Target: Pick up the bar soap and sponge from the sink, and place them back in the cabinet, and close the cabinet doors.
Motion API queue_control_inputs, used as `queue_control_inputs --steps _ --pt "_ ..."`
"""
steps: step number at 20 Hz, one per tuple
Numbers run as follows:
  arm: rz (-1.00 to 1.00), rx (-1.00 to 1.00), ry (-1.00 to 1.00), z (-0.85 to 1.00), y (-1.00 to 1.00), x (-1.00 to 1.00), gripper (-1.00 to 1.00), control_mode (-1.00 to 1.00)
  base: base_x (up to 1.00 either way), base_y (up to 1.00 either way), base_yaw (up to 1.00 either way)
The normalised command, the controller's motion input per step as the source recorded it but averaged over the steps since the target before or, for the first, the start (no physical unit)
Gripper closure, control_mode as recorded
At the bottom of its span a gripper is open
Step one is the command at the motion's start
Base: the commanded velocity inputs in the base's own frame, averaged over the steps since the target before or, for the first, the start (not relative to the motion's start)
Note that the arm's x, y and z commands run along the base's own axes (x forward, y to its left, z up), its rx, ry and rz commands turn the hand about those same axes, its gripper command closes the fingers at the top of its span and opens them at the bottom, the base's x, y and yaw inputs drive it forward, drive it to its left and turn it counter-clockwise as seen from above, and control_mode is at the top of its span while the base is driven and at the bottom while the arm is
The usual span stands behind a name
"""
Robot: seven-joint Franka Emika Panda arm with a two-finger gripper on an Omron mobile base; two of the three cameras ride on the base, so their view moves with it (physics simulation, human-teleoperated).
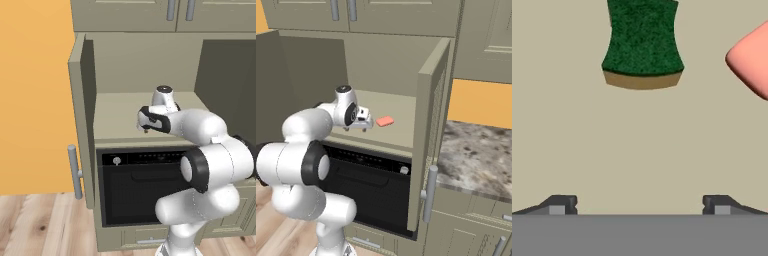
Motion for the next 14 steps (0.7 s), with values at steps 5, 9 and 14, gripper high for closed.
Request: queue_control_inputs --steps 5,9,14 --pt "0.00 0.00 0.00 0.04 0.00 -0.24 -1.00 -1.00 0.00 0.00 0.00" --pt "0.00 0.00 0.00 0.09 0.00 -0.22 -1.00 -1.00 0.00 0.00 0.00" --pt "0.00 0.00 0.00 0.06 -0.01 -0.19 -1.00 -1.00 0.00 0.00 0.00"
